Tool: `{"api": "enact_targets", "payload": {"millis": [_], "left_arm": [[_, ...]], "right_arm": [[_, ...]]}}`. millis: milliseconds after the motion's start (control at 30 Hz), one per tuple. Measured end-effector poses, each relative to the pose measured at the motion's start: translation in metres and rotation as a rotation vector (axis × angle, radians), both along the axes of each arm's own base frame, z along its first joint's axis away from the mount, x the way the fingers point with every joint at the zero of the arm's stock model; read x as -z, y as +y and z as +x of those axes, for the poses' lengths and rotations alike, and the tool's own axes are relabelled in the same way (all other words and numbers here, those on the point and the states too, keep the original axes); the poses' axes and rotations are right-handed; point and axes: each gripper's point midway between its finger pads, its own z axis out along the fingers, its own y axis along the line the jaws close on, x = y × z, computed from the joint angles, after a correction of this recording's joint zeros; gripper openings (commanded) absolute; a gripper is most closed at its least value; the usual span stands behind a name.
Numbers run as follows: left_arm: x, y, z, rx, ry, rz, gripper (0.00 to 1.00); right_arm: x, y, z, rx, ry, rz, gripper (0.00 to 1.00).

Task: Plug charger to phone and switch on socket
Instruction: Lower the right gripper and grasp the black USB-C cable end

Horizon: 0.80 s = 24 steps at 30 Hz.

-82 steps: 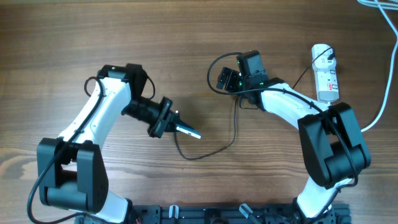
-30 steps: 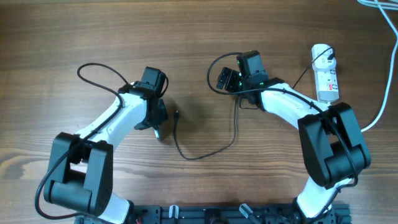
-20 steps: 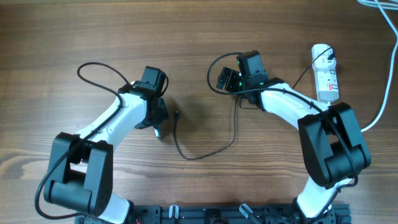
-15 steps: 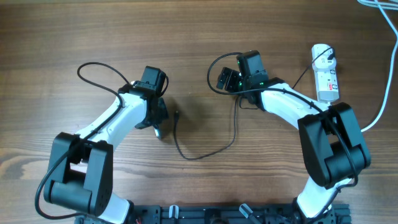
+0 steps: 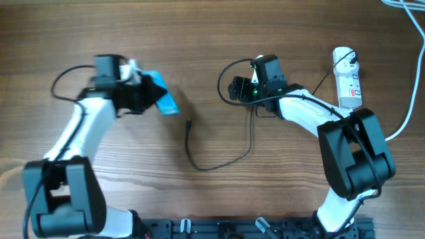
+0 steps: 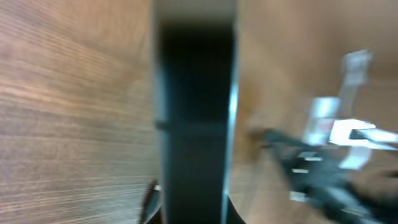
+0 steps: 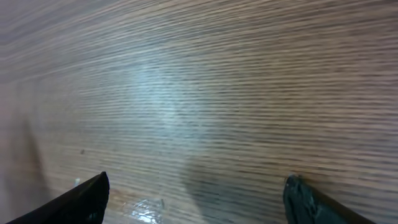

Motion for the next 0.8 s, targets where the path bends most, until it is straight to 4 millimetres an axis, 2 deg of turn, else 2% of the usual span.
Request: {"api": "enact_targets", "payload": {"millis": [100, 200, 267, 367, 467, 533, 633, 800], "left_arm": [[-0.015, 0.031, 0.002, -0.037, -0.043, -0.111, 0.04], [-0.021, 0.036, -0.001, -0.006, -0.077, -0.172, 0.04], [-0.018, 0.038, -0.001, 0.013, -0.091, -0.188, 0.04], [-0.008, 0.040, 0.004, 0.032, -0.107, -0.198, 0.04], [0.005, 0.039, 0.008, 0.048, -0.103, -0.221, 0.04], [0.010, 0.037, 0.009, 0.054, -0.100, -0.249, 0.04], [0.007, 0.036, 0.012, 0.040, -0.090, -0.282, 0.04], [0.006, 0.035, 0.011, 0.008, -0.050, -0.320, 0.04]], "right_arm": [[0.000, 0.011, -0.006, -0.054, 0.015, 0.048, 0.79], [-0.001, 0.021, -0.019, -0.114, 0.079, 0.090, 0.77], [-0.004, 0.023, -0.032, -0.137, 0.175, 0.086, 0.75], [-0.020, 0.034, -0.036, -0.173, 0.230, 0.066, 0.75], [-0.040, 0.059, -0.041, -0.228, 0.220, 0.037, 0.73], [-0.041, 0.077, -0.052, -0.252, 0.215, 0.003, 0.73], [-0.038, 0.099, -0.069, -0.277, 0.201, -0.047, 0.67], [-0.035, 0.128, -0.091, -0.272, 0.143, -0.141, 0.41]]}}
